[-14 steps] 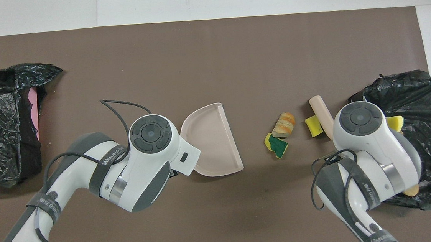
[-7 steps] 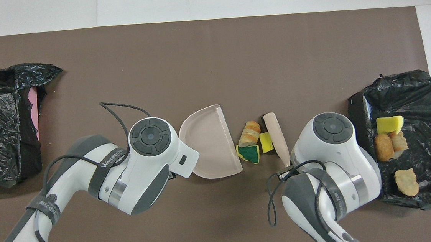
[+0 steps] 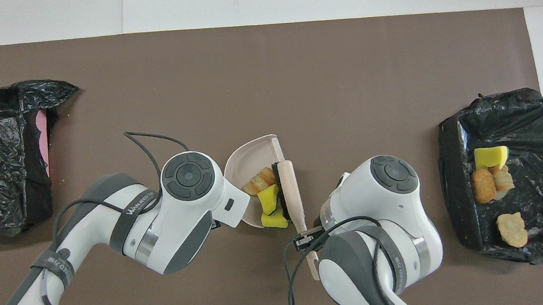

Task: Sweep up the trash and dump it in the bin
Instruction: 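Sweep the bread and sponges into the dustpan with the right gripper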

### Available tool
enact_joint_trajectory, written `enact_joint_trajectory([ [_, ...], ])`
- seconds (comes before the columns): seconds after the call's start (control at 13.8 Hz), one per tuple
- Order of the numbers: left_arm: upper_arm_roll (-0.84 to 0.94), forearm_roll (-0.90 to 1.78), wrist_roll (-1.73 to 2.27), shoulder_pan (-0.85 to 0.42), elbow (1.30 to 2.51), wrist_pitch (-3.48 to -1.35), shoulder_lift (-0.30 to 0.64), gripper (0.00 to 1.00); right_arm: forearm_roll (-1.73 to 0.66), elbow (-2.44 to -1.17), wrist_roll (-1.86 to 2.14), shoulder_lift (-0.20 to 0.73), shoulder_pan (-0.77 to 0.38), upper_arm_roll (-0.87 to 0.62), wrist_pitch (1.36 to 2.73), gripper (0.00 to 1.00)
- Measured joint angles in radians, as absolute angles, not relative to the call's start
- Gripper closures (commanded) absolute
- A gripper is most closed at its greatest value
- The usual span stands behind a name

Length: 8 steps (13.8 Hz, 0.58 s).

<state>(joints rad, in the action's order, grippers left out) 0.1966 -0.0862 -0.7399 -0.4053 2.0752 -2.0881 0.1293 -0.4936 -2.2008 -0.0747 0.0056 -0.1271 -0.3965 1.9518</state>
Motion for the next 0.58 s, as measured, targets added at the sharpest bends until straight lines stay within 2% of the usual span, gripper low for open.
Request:
enact_joint_trajectory([
  [0.14, 0.195, -0.086, -0.743, -0.401, 2.075, -2.088, 0.129, 1.00, -0.495, -2.100, -0.075, 0.013, -0.105, -0.385, 1.823, 1.00],
  [0.36, 0.189, -0.086, -0.836, -0.368, 2.075, -2.090, 0.130, 1.00, -0.405, -1.942, -0.063, 0.012, -0.003, -0.376, 1.594, 1.00],
  [0.58, 0.187, -0.085, -0.891, -0.334, 2.072, -2.091, 0.130, 1.00, -0.206, -1.907, -0.053, 0.014, 0.001, -0.376, 1.531, 1.00],
])
